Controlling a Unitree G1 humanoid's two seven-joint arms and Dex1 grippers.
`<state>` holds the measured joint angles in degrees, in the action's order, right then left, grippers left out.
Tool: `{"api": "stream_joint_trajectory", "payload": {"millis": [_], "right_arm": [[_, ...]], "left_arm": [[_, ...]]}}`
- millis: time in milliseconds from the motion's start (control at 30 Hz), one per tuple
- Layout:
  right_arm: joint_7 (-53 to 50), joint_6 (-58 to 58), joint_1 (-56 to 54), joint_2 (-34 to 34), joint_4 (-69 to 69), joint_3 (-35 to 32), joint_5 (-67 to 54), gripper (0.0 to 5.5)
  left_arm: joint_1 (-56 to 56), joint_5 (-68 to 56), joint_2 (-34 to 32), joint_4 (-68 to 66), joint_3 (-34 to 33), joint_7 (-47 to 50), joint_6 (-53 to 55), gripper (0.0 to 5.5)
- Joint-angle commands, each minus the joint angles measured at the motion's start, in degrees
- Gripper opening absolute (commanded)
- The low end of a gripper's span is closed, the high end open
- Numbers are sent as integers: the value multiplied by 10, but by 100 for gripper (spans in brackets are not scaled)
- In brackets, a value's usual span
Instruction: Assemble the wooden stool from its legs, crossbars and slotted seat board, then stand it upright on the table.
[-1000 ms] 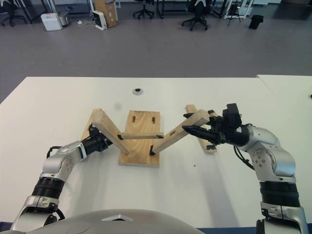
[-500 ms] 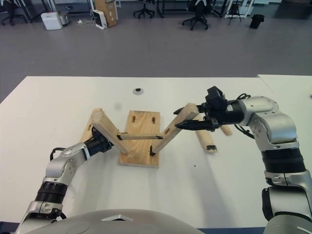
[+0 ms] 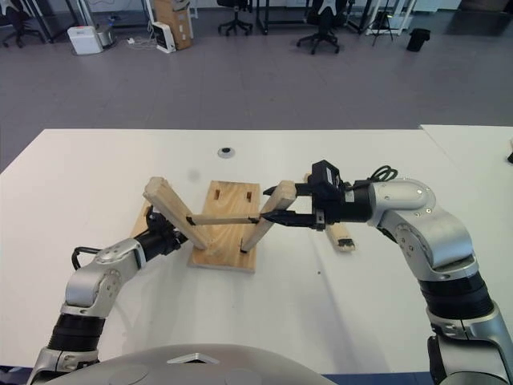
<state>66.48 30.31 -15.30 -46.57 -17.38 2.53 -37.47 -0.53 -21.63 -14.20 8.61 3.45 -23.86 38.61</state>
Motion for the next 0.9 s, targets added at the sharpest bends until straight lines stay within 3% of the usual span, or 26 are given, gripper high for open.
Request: {"api": "stream_joint_trajectory", "payload": {"millis": [33,167,433,467,533,600,900], "right_arm": [[-25,17,52,-7,56,126,124,207],[-42,2,73,-7,74,174,158,207],[-68,67,65,-25,31,178,112,207],[-66,61,60,-28,39,173,111,244],[-71,44,52,-29,53,164,119,262],[-78,29,38,-29,76,145,124,305],[2,69,-71,-83,116,-45,17,305]], "left_arm": [[0,-5,21,11,43,-16,11,331],[-5,-2,24,3,50,-16,7,331],[-20,14,37,-14,62,-19,-7,331],[-21,16,40,-16,63,-19,-10,331],[-25,19,45,-21,67,-19,-15,331],[-28,23,48,-23,73,-19,-19,331],[-31,33,69,-14,84,-15,-19,331]]}}
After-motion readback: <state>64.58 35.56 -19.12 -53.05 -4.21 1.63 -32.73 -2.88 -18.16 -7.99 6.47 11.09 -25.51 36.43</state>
